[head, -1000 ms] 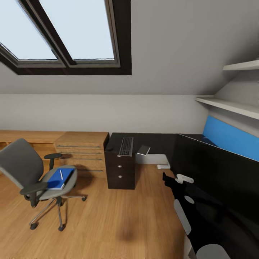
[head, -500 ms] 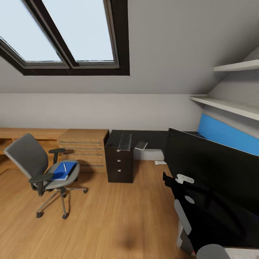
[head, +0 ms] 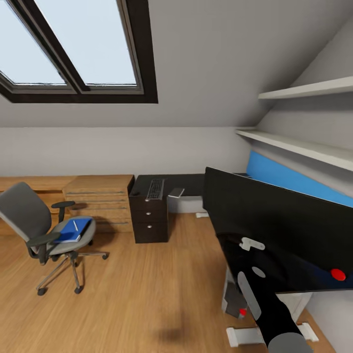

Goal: In the bedroom, organize the workspace by keeping the computer under the desk, ensuring the monitor is on the desk, placing the keyboard on the desk next to the monitor, placing the mouse on the desk next to the keyboard, moving the folder from the swivel chair onto the desk next to the mouse, stacking the notebook on top of the folder with the pen on top of the notebook, and positioning the swivel chair next to the desk.

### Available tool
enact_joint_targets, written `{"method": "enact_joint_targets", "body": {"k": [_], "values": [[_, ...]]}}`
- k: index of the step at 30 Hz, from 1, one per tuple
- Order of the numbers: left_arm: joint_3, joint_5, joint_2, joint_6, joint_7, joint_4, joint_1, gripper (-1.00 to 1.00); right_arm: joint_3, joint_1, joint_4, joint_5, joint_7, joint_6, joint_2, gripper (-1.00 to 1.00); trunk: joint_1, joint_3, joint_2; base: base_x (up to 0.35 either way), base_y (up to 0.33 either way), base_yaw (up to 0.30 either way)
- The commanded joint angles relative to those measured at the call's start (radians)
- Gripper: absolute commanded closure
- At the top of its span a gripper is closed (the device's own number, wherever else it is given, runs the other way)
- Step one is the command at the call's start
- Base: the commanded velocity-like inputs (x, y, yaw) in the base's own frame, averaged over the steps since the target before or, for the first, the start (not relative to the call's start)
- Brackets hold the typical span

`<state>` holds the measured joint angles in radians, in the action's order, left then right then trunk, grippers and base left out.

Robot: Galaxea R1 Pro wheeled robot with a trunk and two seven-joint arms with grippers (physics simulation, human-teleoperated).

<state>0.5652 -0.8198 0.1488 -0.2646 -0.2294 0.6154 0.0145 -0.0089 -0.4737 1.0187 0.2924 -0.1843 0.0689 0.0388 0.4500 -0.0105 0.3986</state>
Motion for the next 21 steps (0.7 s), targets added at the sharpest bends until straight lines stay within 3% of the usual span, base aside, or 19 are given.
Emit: {"method": "enact_joint_targets", "body": {"k": [1,10,17,21], "values": [[0.008,-0.007,0.001,-0.005,-0.008,0.001,0.001,-1.0,-0.001,0.0,0.001,0.005,-0.003,0.005,0.0,-1.0,0.0,-0.001,0.001,-0.265,-0.223,-0.263],[0.008,-0.007,0.001,-0.004,-0.007,0.001,0.001,-1.0,-0.003,0.0,-0.007,0.005,-0.003,-0.002,0.0,-1.0,0.0,-0.001,0.001,-0.208,-0.219,-0.267],[0.008,-0.007,0.001,-0.004,-0.007,-0.013,0.001,-1.0,-0.005,0.0,-0.017,0.005,-0.004,-0.032,-0.002,-1.0,0.0,-0.001,0.001,-0.01,-0.284,-0.261],[0.008,-0.007,0.001,-0.004,-0.007,-0.014,0.001,-1.0,-0.005,0.0,-0.037,0.005,-0.003,-0.063,-0.002,-1.0,0.0,-0.001,0.001,0.0,-0.302,-0.08]]}}
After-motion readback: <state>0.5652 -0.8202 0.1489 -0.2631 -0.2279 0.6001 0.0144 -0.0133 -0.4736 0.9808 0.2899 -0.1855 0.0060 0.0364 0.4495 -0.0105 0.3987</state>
